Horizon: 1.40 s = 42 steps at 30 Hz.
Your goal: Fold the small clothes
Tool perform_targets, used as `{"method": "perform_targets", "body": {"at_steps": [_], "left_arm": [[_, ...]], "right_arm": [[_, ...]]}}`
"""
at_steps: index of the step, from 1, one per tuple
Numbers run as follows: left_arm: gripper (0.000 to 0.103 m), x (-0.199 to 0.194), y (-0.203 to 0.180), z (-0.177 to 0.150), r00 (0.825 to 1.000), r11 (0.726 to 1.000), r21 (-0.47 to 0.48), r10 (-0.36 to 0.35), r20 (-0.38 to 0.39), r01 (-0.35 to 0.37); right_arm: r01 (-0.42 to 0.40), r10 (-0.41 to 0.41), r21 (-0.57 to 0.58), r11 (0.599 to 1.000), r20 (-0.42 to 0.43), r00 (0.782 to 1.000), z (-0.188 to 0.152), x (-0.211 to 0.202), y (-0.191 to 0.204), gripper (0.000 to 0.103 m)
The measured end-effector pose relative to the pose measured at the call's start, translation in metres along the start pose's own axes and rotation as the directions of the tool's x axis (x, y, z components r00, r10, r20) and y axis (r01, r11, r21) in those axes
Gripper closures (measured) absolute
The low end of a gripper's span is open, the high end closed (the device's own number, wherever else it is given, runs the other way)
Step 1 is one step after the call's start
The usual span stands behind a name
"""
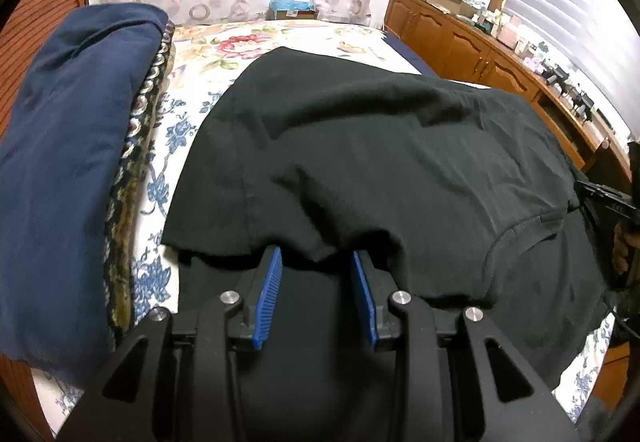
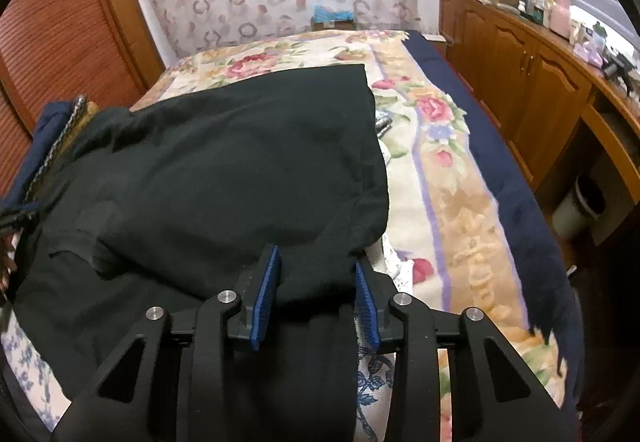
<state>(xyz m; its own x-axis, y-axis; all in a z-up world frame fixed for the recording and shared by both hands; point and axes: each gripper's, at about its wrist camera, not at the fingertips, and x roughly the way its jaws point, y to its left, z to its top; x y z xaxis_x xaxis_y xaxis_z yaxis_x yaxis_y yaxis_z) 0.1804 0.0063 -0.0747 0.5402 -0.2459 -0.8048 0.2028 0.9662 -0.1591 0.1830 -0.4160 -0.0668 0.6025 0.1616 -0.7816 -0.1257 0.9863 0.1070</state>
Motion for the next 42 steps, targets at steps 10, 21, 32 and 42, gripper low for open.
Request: {"method": "perform_targets", "body": {"at_steps": [10, 21, 32, 42], "left_arm": [[0.07, 0.007, -0.005, 0.01, 0.999, 0.999, 0.028, 0.035, -0.001, -0.035], [0.07, 0.009, -0.006, 0.011, 0.999, 0.999, 0.033, 0.04, 0.001, -0.04], [0.092, 0.003, -0.005, 0.011, 0.996, 0.995, 0.071, 0.068, 0.055, -0.072], [0.103, -0.037, -0.011, 0.01, 0.978, 0.992, 0.09, 0.07, 0.197, -0.089]], "right_arm": [[0.009, -0.009, -0.011, 1.0, 0.007, 1.0, -0.001, -0.002, -0.003, 0.079], [0.014, -0.013, -0.055, 0.998, 0.02, 1.0, 0.002, -0.006, 0.004, 0.091], [0.004, 0.007, -0.091, 0.996, 0.123, 0.992, 0.011, -0.031, 0.01, 0.096], [0.034, -0.01, -0.116, 0.993, 0.197, 0.98, 0.018, -0.059, 0.015, 0.097]]}}
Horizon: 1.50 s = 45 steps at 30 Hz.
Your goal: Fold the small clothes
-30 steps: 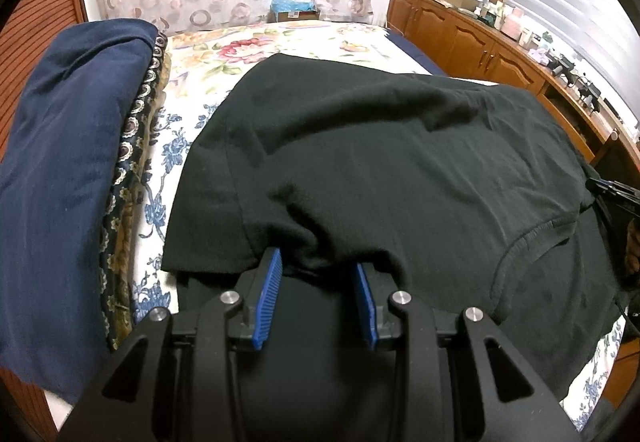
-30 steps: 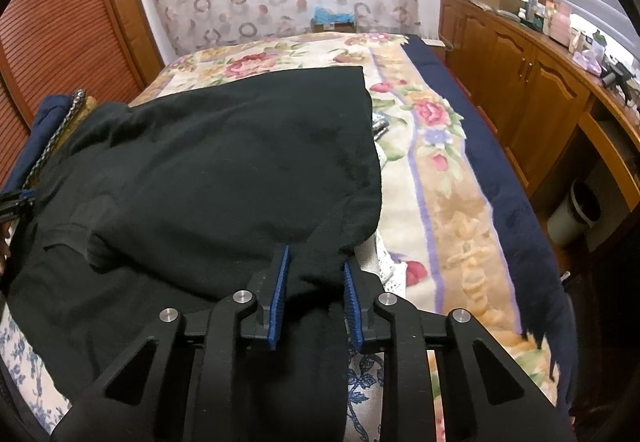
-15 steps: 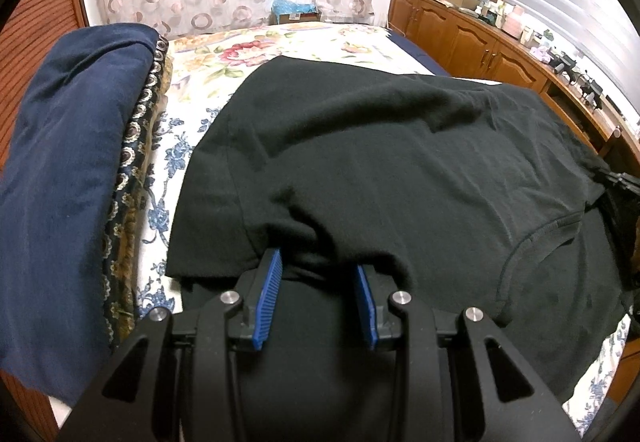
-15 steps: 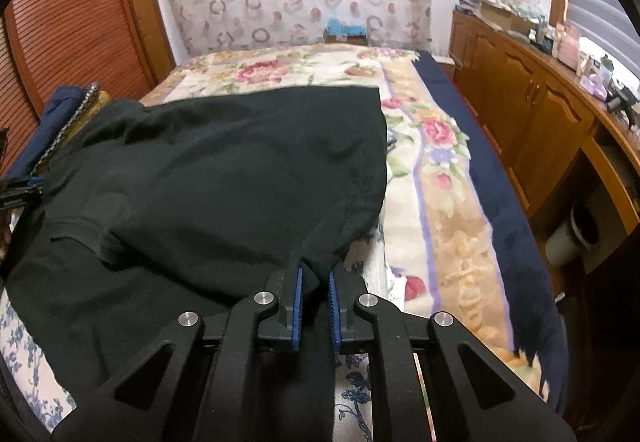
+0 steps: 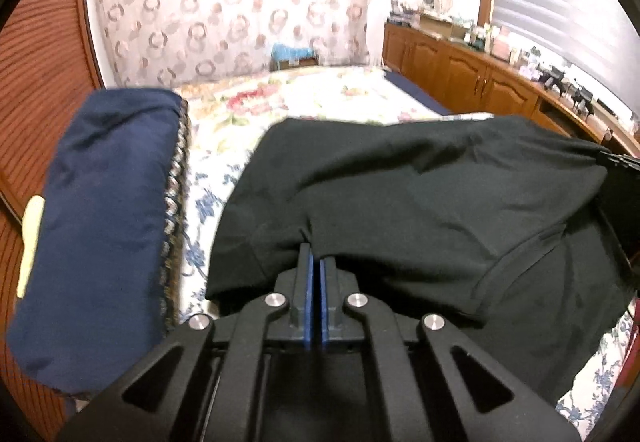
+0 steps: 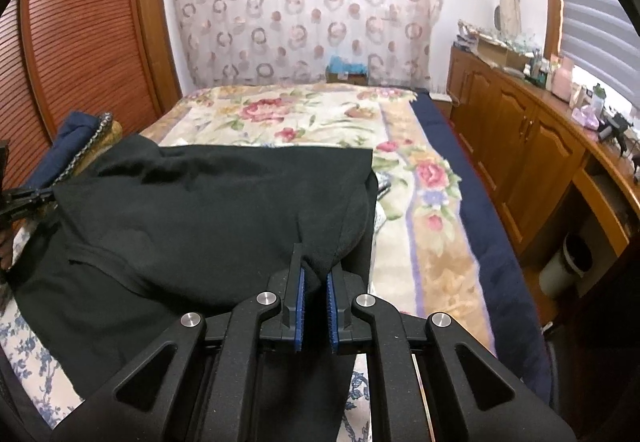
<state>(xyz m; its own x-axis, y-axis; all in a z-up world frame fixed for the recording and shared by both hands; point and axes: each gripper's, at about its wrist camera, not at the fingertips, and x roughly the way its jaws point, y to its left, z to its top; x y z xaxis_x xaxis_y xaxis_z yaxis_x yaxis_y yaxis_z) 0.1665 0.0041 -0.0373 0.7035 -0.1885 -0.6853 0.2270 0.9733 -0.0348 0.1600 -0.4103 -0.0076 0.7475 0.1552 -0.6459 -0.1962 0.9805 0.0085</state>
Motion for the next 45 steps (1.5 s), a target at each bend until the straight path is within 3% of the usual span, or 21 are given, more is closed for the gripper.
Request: {"method": "perform_targets", "body": {"at_steps": [9, 18, 25, 30, 34, 40, 45], "left_arm": [[0.103, -0.045, -0.004, -0.002, 0.995, 1.0, 0.024, 0.017, 0.094, -0.019], [0.103, -0.083, 0.007, -0.031, 0.992, 0.999, 0.005, 0.039, 0.121, -0.04], [0.103, -0.106, -0.005, -0.063, 0.993, 0.999, 0.011, 0.037, 0.11, -0.039], [0.103, -0.095, -0.003, -0.078, 1.0, 1.0, -0.007, 0.003, 0.019, -0.003], [0.098, -0.1, -0.006, -0.09, 1.0, 1.0, 0.0, -0.006, -0.013, 0.006], [0.085, -0.119, 0.002, -0.099, 1.0, 0.999, -0.033, -0.015, 0.003, 0.015], [0.08, -0.109, 0.007, -0.096, 1.0, 0.998, -0.053, -0.017, -0.014, 0.017]], "right_arm": [[0.011, -0.01, -0.029, 1.0, 0.047, 0.999, 0.002, -0.033, 0.011, 0.097], [0.005, -0.003, -0.028, 1.0, 0.045, 0.999, -0.026, -0.073, 0.016, 0.097], [0.001, 0.0, -0.032, 1.0, 0.027, 1.0, -0.054, -0.096, 0.023, 0.097], [0.006, -0.006, -0.017, 1.0, -0.023, 1.0, -0.076, -0.088, 0.022, 0.097], [0.046, -0.046, -0.002, 0.999, -0.029, 0.999, -0.079, -0.083, 0.02, 0.081], [0.038, -0.038, -0.031, 0.999, -0.004, 0.999, -0.075, -0.077, 0.033, 0.071], [-0.024, 0.024, -0.055, 0.998, 0.008, 1.0, -0.063, -0.049, 0.057, 0.066]]}}
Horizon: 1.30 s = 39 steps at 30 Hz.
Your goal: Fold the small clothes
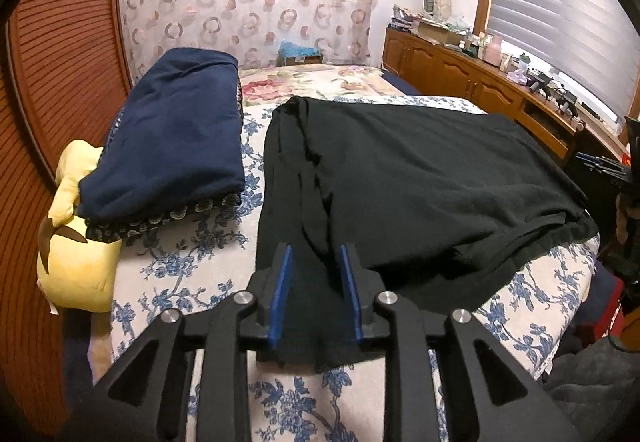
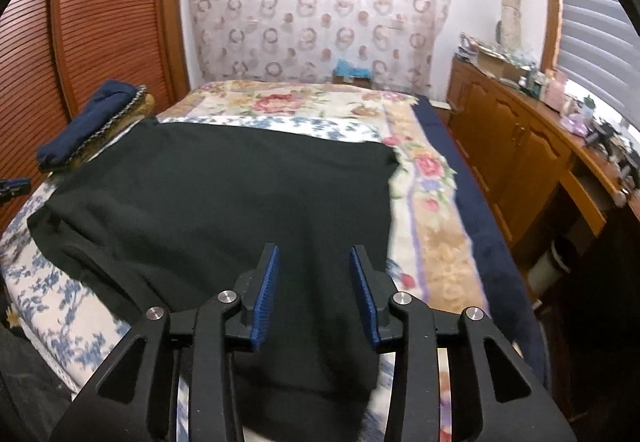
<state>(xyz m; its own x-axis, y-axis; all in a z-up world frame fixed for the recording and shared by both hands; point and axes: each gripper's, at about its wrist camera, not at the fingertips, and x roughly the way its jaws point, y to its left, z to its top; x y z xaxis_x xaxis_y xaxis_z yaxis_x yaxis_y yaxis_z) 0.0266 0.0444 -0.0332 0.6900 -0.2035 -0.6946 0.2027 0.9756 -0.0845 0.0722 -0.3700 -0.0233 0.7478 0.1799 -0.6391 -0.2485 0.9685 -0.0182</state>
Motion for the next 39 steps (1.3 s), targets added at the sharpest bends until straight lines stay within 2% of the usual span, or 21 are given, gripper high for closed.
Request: {"method": "perform_targets", "body": {"at_steps": [7, 13, 21, 26, 30, 33, 39], "left_arm": [[0.078, 0.028, -0.007, 0.009, 0.999, 1.0, 0.01, -0.01, -0.038, 0.011], [0.077, 0.035, -0.006, 0.015, 0.999, 1.0, 0.014, 0.007, -0.045, -0.007], [0.072, 0.044, -0.001, 0.014, 0.997, 1.0, -0.002, 0.009, -0.074, -0.009], [0.071, 0.054, -0.001, 0.015, 0.995, 1.0, -0.001, 0.014, -0.098, -0.014], [0.071, 0.063, 0.003, 0.017, 0.992, 0.999, -0.012, 0.037, -0.124, -0.039], [0.069, 0.072, 0.009, 0.015, 0.987, 0.998, -0.024, 0.051, -0.153, -0.055], [0.064, 0.071, 0.013, 0.013, 0.987, 0.998, -0.029, 0.055, -0.15, -0.06]], "right_arm": [[-0.038, 0.037, -0.022, 0.999, -0.023, 0.999, 0.002, 0.047, 0.041, 0.066], [-0.063, 0.06, -0.041, 0.997, -0.074, 0.995, -0.011, 0.059, 0.055, 0.066], [-0.061, 0.059, -0.026, 0.998, -0.095, 0.994, -0.025, 0.051, 0.059, 0.066], [-0.071, 0.073, 0.045, 0.996, -0.055, 0.996, -0.029, 0.044, 0.046, 0.066], [-0.077, 0.083, 0.087, 0.993, -0.063, 0.995, -0.029, 0.049, 0.037, 0.066], [-0.07, 0.076, 0.083, 0.994, -0.072, 0.994, -0.028, 0.052, 0.038, 0.066], [-0.072, 0.077, 0.072, 0.995, -0.073, 0.994, -0.029, 0.054, 0.041, 0.066]]}}
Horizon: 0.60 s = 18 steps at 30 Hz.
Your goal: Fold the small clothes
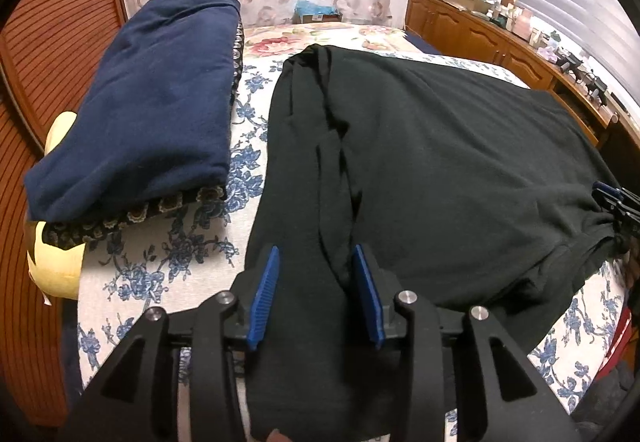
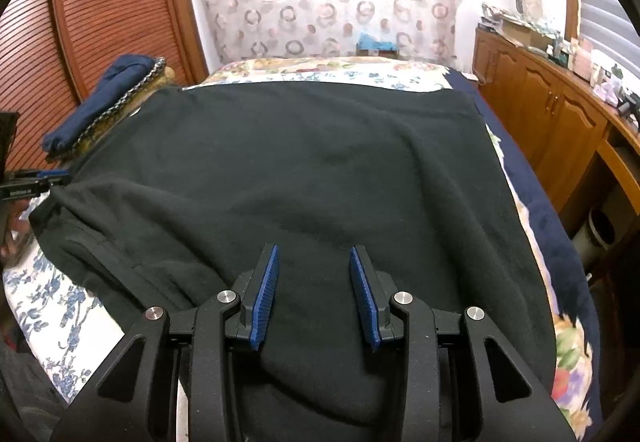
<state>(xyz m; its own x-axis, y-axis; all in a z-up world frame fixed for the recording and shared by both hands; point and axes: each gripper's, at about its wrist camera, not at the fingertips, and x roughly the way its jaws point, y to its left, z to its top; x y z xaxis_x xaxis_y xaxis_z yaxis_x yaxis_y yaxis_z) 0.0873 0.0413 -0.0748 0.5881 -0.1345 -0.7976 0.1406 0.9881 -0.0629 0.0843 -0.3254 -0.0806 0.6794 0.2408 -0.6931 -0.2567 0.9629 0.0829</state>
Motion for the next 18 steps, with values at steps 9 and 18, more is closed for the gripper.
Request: {"method": "perform_targets", "body": {"at_steps": [9, 18], "left_arm": [[0.051, -0.002, 0.019, -0.004, 0.999, 0.998, -0.054, -0.033, -0.026, 0.031], [0.051, -0.002, 0.007, -0.002, 0.99, 0.99, -0.041, -0.134, -0.044, 0.133]], "right_arm": [[-0.008, 0.008, 0.002, 1.0, 0.001, 1.0, 0.0, 0.0, -0.001, 0.066], [-0.013, 0.013, 0.004, 1.0, 0.002, 1.0, -0.001, 0.001, 0.002, 0.066]]}}
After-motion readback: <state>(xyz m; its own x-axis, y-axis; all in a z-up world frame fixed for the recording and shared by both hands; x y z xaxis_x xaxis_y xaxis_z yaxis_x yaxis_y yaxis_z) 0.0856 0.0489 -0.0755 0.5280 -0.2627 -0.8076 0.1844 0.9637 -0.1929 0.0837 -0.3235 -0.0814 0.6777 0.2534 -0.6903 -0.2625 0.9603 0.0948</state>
